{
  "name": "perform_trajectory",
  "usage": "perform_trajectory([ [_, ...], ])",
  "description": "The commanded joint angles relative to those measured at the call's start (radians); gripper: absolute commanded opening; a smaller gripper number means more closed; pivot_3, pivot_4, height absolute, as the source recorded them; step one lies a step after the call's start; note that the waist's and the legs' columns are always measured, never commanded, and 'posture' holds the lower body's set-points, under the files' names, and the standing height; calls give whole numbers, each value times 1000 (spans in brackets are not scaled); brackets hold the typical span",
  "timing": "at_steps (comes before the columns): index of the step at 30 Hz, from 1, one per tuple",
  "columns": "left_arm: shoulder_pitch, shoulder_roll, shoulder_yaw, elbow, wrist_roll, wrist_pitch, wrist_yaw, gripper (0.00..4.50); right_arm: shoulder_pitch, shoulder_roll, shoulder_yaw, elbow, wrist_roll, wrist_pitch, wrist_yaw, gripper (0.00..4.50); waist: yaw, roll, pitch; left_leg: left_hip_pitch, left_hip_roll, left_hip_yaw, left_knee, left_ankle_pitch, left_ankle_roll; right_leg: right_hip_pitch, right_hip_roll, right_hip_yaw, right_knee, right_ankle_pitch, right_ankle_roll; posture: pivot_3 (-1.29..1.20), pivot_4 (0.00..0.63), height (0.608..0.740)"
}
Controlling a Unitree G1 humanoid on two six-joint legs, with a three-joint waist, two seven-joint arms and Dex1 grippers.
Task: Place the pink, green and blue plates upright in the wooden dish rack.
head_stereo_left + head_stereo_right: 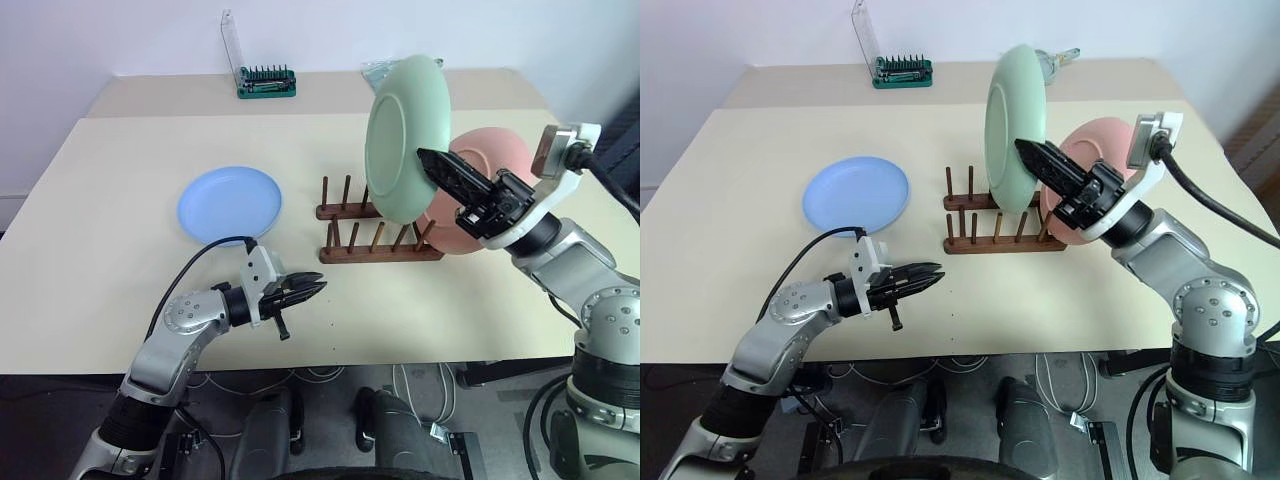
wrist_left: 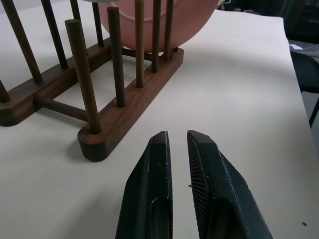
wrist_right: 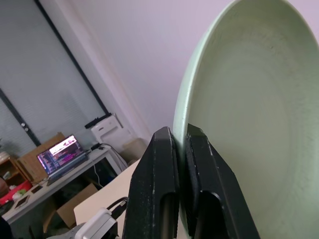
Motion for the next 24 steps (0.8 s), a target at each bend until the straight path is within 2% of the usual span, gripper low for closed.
perform_trajectory([
  [1,-5,4,20,-46,-20,-5,-1,579,5,7,-19,-28,-3,-20,-4,27,1,0,0,0,0,0,0,0,0,0,0,0,0,0,0,0,150,740],
  [17,5,0,23,-10,-27,-58,-17,579,32,22,-19,30,-47,-13,0,27,0,0,0,0,0,0,0,0,0,0,0,0,0,-1,1,0,150,740],
  [20,9,1,21,-4,-26,-66,-19,579,33,25,-17,39,-55,-12,0,1002,0,0,0,0,0,0,0,0,0,0,0,0,0,-1,1,0,150,740],
  [23,11,2,21,-6,-26,-68,-19,579,32,26,-17,38,-66,-12,2,2457,0,0,0,-1,0,0,0,0,0,-1,0,0,0,-1,1,0,150,740],
  [24,12,2,21,-7,-26,-68,-20,579,32,26,-17,38,-72,-14,3,3068,0,0,0,-1,0,0,0,0,0,-1,0,0,0,-1,1,0,150,740],
])
